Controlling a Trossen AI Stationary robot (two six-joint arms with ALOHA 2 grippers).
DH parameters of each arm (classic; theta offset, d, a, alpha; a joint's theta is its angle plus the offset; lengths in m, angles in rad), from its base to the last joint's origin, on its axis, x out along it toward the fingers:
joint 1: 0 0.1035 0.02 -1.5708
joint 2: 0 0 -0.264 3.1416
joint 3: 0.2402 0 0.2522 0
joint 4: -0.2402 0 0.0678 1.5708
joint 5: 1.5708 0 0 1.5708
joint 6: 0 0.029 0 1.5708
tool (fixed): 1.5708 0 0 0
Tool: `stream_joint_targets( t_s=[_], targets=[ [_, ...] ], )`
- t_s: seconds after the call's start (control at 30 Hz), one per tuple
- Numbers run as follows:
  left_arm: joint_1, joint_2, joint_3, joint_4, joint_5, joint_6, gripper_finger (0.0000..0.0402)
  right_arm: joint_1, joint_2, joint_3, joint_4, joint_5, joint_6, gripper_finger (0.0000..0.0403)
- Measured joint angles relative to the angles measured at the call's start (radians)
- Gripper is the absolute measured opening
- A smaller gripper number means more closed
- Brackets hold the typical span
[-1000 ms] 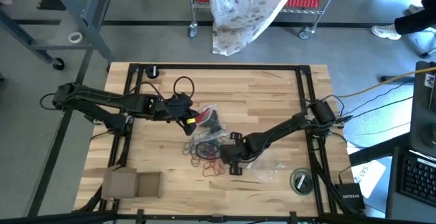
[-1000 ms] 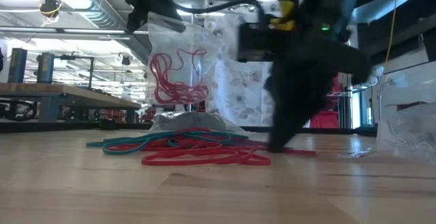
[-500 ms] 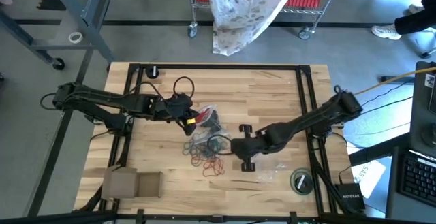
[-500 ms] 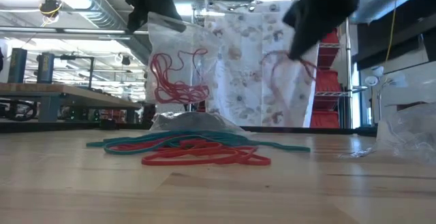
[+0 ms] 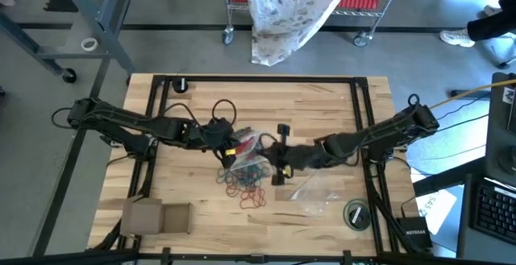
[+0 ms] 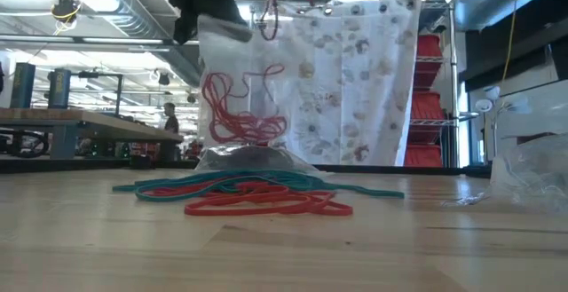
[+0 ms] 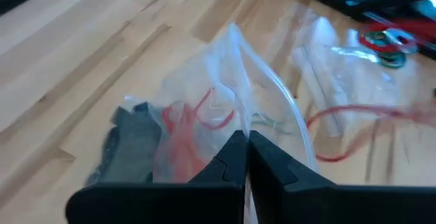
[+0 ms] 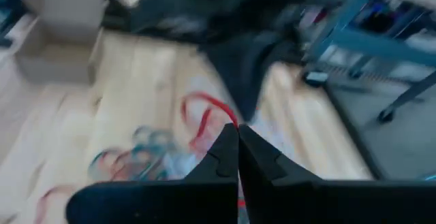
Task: Sort rubber bands
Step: Put the red rubber band into the transparent zip lock bag
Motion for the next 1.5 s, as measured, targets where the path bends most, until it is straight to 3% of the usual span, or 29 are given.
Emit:
stream_joint_targets(
  t_s=[0.57,0.77,1.13,1.5],
  targets=[
    [-0.016,0.0,0.0,-0.003,0.0,-0.068,0.0001,-0.159,0.0,0.0,0.076,-0.083,-0.093,0.0],
    [-0.011,0.0,0.0,-0.003,0.0,-0.087,0.0001,-0.158,0.0,0.0,0.151,-0.083,-0.147,0.0],
    [0.016,0.0,0.0,0.019,-0.001,-0.122,0.0001,-0.158,0.045,0.002,0.111,-0.084,-0.153,0.0],
    [0.036,-0.002,0.0,0.054,0.0,-0.117,0.0001,-0.157,0.108,0.002,0.105,-0.151,-0.151,0.0]
  ],
)
